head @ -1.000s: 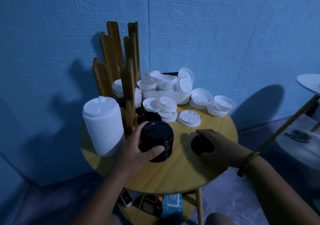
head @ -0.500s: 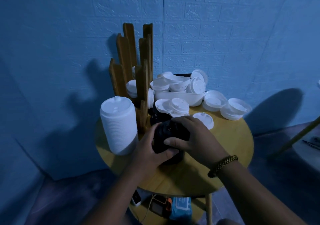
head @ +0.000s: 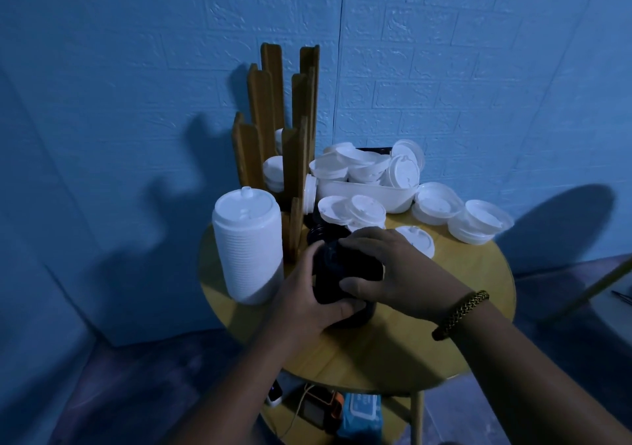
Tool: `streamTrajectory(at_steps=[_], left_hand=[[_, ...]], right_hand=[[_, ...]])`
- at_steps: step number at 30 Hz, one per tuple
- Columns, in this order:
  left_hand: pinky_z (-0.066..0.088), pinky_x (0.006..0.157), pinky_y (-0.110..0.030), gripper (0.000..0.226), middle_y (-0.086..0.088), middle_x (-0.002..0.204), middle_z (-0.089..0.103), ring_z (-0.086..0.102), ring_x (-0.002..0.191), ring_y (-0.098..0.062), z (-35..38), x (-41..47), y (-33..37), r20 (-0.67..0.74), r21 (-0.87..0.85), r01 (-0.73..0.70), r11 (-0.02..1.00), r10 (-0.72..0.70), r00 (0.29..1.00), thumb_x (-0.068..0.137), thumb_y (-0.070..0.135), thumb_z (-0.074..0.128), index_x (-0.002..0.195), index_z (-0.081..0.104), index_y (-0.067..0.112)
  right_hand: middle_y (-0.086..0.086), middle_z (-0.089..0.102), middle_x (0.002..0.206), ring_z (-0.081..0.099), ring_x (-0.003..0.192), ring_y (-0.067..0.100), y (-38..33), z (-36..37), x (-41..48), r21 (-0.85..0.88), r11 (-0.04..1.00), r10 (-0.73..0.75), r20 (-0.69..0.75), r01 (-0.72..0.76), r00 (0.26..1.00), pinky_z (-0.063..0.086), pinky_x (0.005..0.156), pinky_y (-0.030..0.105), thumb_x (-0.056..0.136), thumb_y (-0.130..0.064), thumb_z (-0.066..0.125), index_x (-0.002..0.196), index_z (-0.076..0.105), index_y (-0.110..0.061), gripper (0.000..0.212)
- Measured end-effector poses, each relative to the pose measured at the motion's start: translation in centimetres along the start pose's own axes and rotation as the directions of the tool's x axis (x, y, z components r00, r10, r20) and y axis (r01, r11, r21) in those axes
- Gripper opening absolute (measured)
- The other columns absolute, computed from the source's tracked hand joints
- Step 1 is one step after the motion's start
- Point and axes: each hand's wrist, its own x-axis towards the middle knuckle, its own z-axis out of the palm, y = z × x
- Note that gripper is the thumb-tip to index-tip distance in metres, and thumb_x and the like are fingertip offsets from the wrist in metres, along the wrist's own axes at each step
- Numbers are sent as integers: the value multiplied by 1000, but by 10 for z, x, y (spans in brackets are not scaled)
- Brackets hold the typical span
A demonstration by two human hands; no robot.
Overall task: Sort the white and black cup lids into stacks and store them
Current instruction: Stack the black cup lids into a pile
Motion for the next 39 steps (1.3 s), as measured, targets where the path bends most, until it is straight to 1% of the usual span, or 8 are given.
streamTrajectory(at_steps=[5,9,14,18,21,27,33,39], left_hand=[[49,106,-47,104,18,151,40,43,137,-12,2,1,-1,15,14,-6,1000,6,1000,62,76,76,148,19,60],[48,107,-48,98,16,156,34,40,139,-14,1,-1,0,13,28,-39,999,39,999,70,67,76,145,14,66],[49,106,-44,96,19,151,39,42,136,-10,1,-1,0,14,52,-44,998,43,999,70,71,73,148,19,60],[47,108,-40,100,19,150,43,42,137,-7,1,-2,1,1,35,-28,999,28,1000,66,76,73,150,22,55],[42,112,-45,100,21,154,39,38,140,-6,2,-2,1,18,44,-19,999,18,1000,67,77,70,150,18,57],[38,115,-40,102,28,153,38,36,140,3,2,0,-3,47,5,-61,998,60,997,62,96,58,149,18,61],[42,113,-39,84,33,145,45,41,135,8,3,1,-3,25,-21,-67,998,67,997,71,93,54,145,25,65],[45,109,-35,82,34,142,49,44,133,8,3,-1,-1,10,-43,-90,995,91,996,71,91,54,144,31,62]], right_hand=[[-29,39,142,37,130,-4,10,-9,-1,173,984,9,114,-29,993,36,98,7,85,-41,75,137,51,-44,58],[-22,41,142,38,131,7,8,-4,0,66,998,20,46,-23,999,43,108,38,81,-59,70,140,49,-43,64],[-19,42,143,37,130,7,7,-7,0,-15,1000,-12,100,13,995,39,107,32,83,-61,66,141,48,-42,63],[-18,67,116,59,104,-9,17,-10,9,495,864,113,-16,-91,993,46,86,14,95,-45,56,117,68,-32,28],[-6,68,113,61,101,2,47,9,29,314,935,232,-190,-165,954,49,94,29,102,-26,53,115,70,-25,21],[-2,51,110,54,108,23,70,40,55,-53,991,125,49,-123,991,45,97,36,94,-26,63,129,62,-36,37],[-3,59,87,58,81,-4,67,40,51,284,948,177,-107,-140,978,43,78,13,91,-7,67,96,73,-8,8],[3,53,76,51,64,14,66,11,11,746,567,484,42,-349,874,42,60,27,104,-36,48,97,62,-8,32]])
